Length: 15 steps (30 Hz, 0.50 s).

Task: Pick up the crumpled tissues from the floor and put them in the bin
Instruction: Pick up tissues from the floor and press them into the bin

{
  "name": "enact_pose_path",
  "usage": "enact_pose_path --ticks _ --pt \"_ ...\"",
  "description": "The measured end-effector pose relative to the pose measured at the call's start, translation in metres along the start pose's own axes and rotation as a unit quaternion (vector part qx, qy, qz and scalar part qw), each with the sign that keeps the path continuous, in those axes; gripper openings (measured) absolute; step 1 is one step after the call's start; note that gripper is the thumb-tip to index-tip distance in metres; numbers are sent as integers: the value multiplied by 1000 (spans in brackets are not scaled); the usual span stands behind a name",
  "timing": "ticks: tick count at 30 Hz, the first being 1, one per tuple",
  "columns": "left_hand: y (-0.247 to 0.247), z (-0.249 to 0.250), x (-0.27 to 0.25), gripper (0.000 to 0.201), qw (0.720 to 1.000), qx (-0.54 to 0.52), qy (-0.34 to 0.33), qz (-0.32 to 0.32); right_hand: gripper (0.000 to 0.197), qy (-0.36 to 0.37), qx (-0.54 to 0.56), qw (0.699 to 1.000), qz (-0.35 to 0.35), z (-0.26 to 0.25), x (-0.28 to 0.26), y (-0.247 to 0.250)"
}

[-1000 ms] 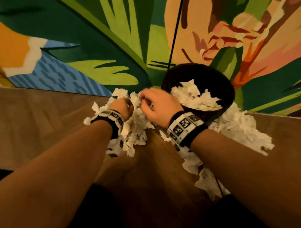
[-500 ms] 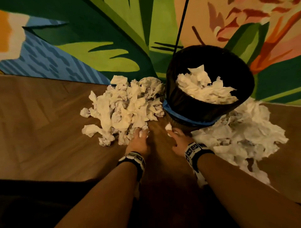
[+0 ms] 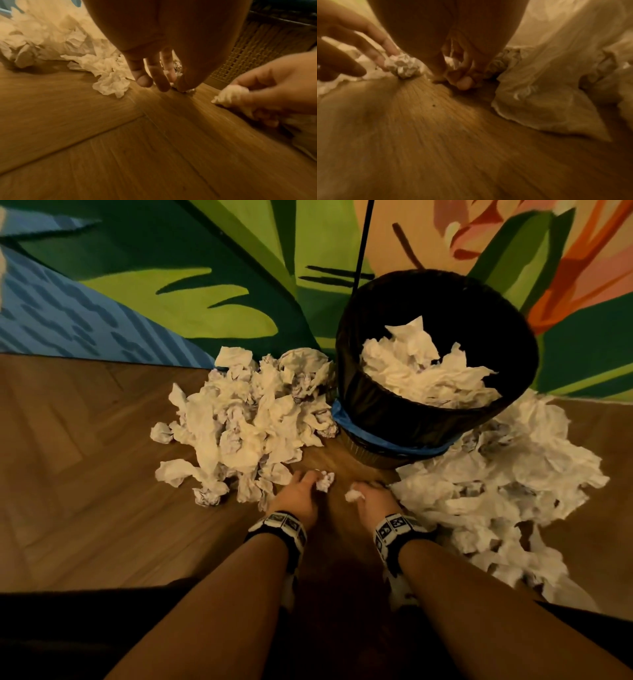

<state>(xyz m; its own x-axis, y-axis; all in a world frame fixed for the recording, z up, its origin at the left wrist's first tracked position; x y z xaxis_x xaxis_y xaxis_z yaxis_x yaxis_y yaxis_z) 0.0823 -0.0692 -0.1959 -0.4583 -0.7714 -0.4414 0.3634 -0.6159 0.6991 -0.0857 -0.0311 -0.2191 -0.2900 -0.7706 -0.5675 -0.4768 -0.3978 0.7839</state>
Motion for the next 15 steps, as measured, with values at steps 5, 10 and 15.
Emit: enact_pose_path --ticks 5,10,15 --pt "-1 12 -4 29 998 -28 -55 19 38 -12 43 996 72 -11 -3 23" --pt "23 -28 -4 59 994 2 59 95 26 146 -26 987 56 -54 -18 18" --pt "-3 -32 -11 49 993 101 63 -1 20 139 -109 984 -15 -50 -20 -17"
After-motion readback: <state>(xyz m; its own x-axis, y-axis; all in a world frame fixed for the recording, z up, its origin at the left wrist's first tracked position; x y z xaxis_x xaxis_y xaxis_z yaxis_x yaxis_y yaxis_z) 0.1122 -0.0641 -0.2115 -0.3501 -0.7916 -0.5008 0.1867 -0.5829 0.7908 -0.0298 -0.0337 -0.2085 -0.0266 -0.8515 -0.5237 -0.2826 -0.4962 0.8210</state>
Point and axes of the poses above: each hand's wrist, its own x-axis towards the middle knuckle, its own y-axis out of the back of the hand, z = x × y, the point moved 9 cm from there along x, towards the middle knuckle, and after that the axes turned 10 degrees about -y, right-handed, at the moved point
